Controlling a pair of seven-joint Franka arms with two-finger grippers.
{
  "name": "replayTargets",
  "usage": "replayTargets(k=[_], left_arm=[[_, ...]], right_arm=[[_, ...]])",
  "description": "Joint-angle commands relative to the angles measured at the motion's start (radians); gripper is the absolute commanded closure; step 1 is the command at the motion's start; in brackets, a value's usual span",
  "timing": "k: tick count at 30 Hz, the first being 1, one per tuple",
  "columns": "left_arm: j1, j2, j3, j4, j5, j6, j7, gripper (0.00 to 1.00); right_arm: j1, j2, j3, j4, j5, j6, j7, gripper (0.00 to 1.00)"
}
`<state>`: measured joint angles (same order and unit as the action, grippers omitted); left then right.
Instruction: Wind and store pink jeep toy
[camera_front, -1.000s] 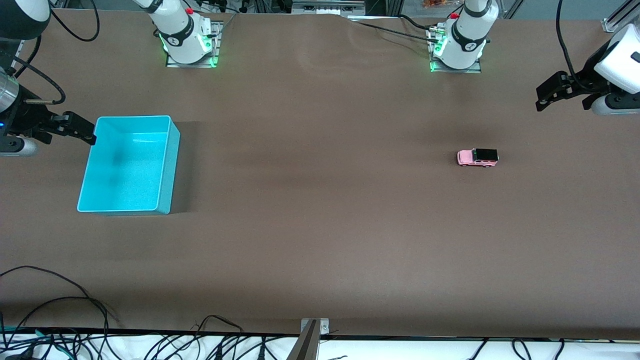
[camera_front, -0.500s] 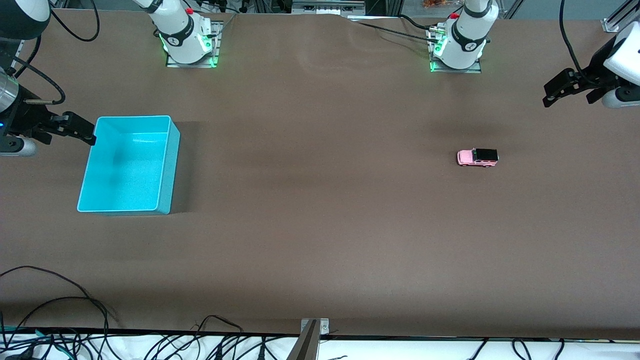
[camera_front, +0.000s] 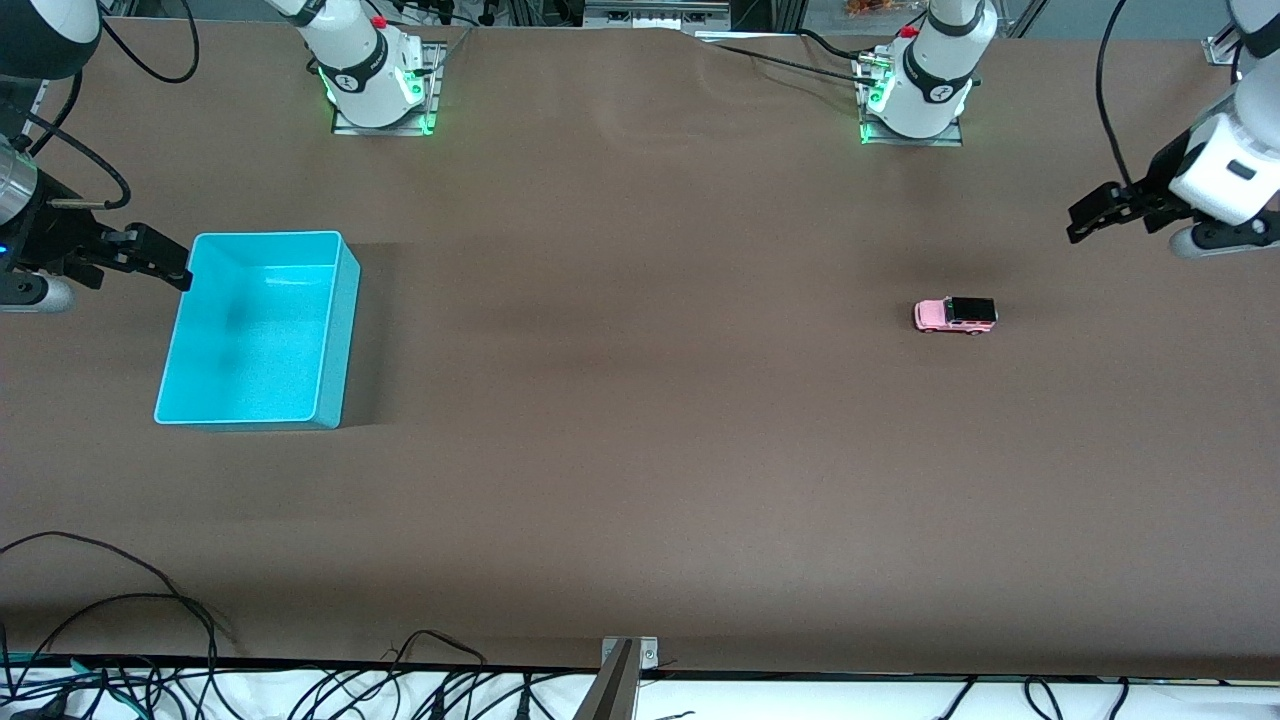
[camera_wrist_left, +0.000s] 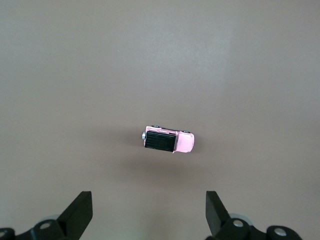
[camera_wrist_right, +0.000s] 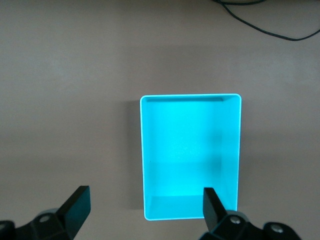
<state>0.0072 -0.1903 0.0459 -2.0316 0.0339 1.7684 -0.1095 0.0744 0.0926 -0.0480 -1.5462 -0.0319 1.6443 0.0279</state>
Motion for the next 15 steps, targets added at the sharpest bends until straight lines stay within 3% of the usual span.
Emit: replayTargets(k=[1, 15], left_arm=[[0.01, -0.026, -0.006, -0.056, -0.011, 0.037, 0.001, 0.0], [0.025, -0.021, -0.006, -0.099, -0.009, 0.048, 0.01, 0.0]], right_arm=[[0.004, -0.004, -0.001, 0.006, -0.006, 0.002, 0.007, 0.0], [0.002, -0.004, -0.001, 0.006, -0.006, 0.002, 0.007, 0.0]])
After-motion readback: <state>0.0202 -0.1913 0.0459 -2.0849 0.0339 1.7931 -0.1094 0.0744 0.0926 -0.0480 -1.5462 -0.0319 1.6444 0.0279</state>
